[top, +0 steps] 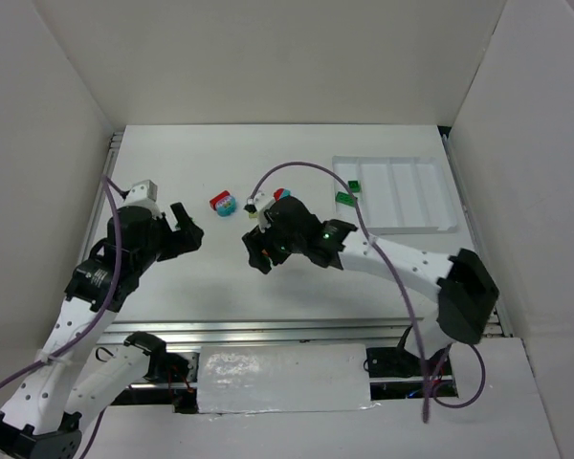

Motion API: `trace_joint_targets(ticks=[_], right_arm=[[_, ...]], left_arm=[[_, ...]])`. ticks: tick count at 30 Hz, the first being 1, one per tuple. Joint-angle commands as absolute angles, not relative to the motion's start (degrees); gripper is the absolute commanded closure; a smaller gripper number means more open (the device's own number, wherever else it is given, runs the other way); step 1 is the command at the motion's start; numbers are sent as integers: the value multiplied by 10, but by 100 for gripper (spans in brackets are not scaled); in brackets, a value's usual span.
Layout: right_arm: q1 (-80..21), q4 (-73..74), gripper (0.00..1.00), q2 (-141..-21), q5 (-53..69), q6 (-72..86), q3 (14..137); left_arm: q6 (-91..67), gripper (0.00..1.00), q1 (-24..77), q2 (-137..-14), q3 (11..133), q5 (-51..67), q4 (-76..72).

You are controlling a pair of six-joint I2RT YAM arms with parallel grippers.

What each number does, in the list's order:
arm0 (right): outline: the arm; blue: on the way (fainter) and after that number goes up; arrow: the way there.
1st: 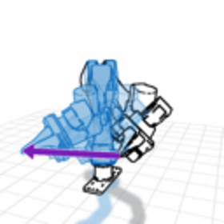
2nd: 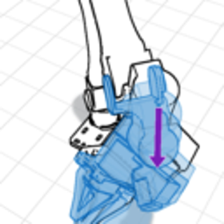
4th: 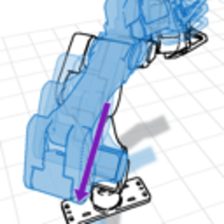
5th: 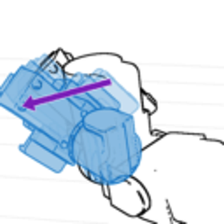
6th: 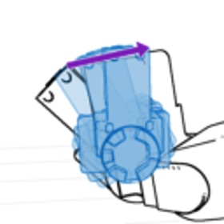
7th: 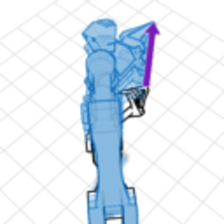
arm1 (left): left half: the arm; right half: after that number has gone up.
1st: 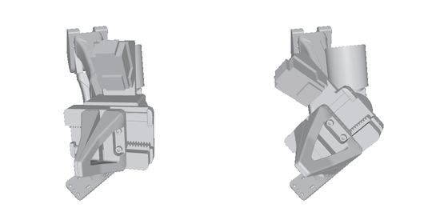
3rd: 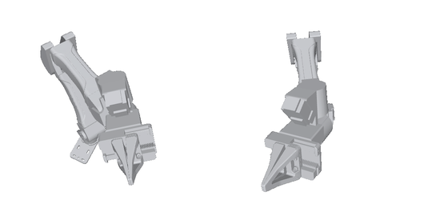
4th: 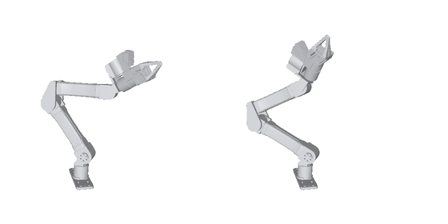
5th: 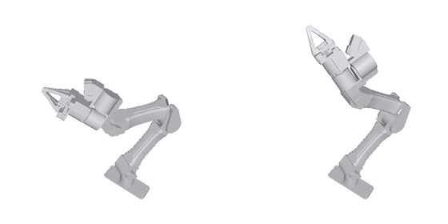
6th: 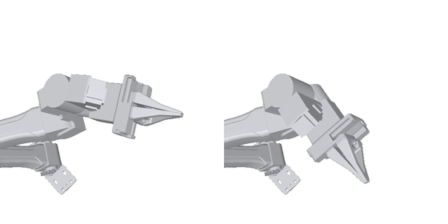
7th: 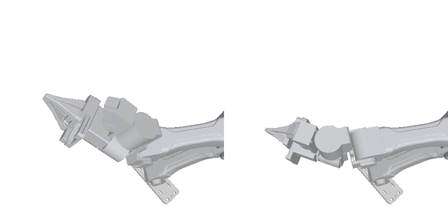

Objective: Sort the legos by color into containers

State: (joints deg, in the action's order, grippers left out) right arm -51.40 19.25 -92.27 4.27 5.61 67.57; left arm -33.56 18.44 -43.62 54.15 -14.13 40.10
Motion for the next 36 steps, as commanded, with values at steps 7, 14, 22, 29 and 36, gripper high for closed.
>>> trace_joint_targets(ticks=[7,14,22,29,36], right_arm=[[-627,94,100,-762,1,112,611],[-647,98,100,-728,-47,116,618],[-648,96,100,-737,-88,117,635],[-647,92,98,-744,-36,106,637],[-647,76,29,-724,38,83,604]], left_arm=[[-559,1,186,-425,451,253,112],[-614,2,218,-442,406,304,33],[-630,24,250,-445,352,308,-17],[-607,58,251,-467,365,320,-28],[-581,100,251,-477,375,317,-18]])
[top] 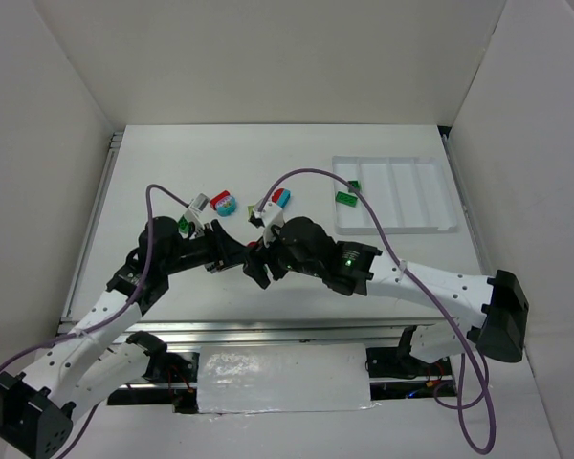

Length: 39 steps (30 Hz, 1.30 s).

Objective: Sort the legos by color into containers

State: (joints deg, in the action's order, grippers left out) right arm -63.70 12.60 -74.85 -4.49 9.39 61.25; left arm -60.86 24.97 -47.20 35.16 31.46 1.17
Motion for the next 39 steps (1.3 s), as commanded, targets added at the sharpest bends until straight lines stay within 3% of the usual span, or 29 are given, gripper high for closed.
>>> trace_joint_targets(ticks=[1,2,12,17,24,28,35,39], right_arm=[[-647,71,11,-715,42,85,598],[-646,61,1,-709,42,88,592],[-548,4,0,-592,220,194,476],[-498,-148,0,-527,357,279,390],[-498,-425,1,-545,360,478,299],[-498,-536,7,-578,344,523,296],[-505,-526,13,-628,316,526,344],[-514,-572,32,-657,326,546,352]], left_arm=[[-580,100,252,-476,374,316,-19],[-577,100,251,-471,373,309,-20],[-578,100,252,-423,335,313,-112],[-599,100,251,-389,297,332,-209],[-673,100,253,-384,249,382,-410],[-709,100,252,-386,236,396,-478],[-692,100,254,-362,244,395,-447],[-679,100,255,-353,246,384,-422]])
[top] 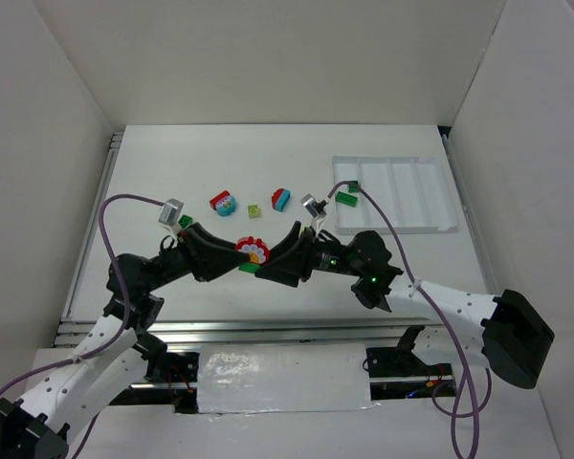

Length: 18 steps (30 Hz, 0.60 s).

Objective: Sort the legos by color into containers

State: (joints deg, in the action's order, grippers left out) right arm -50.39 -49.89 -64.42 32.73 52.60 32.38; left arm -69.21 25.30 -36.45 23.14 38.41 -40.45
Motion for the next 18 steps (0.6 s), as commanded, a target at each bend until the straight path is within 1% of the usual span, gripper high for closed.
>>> trace_joint_targets(ticks=[1,3,6,7,8,9,10,13,18], right_arm=[[-517,-571,36,-663,325,546,354],[-527,-563,44,-668,322,537,363],[-537,-552,45,-672,316,527,368],[-539,-548,49,-671,313,526,367],[-541,-538,60,-671,309,519,367],[-541,-528,89,-671,303,516,369],[-541,-520,100,-669,297,505,370],[-541,-500,100,-669,298,484,369],[-541,-481,100,-685,337,443,368]], left_arm=[[-678,100,255,-352,246,382,-420],[-676,100,255,-352,244,376,-415],[-672,100,255,-345,243,367,-403],[-669,100,255,-343,246,365,-396],[-660,100,255,-338,249,362,-387],[-656,100,255,-335,253,356,-368],[-649,100,255,-331,255,352,-360],[-634,100,255,-321,266,345,-329],[-612,100,254,-318,288,337,-282]])
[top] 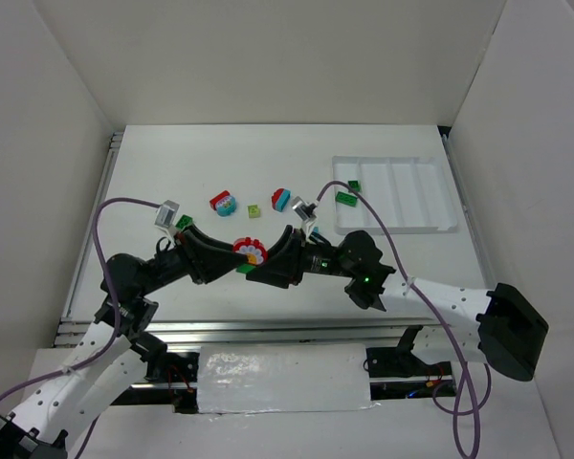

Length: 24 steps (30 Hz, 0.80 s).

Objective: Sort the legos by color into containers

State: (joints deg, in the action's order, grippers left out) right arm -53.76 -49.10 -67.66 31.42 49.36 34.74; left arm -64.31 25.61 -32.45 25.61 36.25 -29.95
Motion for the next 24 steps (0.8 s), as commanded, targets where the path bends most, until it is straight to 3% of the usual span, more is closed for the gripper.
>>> trace_joint_targets(ticks=[1,8,12,18,20,24], right_arm=[[-541,-478,100,-688,347,435,369],[-541,-425,100,-713,447,369,366],[-541,-361,100,-694,435,340,352],[-498,-167,100,-644,214,312,359],[-481,-55,100,-644,81,314,391],[-359,99,100,-672,-25,312,448]], left_arm=[[-612,100,254,-317,290,336,-280],[-577,100,254,-323,333,329,-230],[-540,100,255,-326,365,290,-155],[-471,100,255,-355,460,101,117],[-461,100,255,-367,502,15,221],[-399,100,255,-379,549,-53,311]])
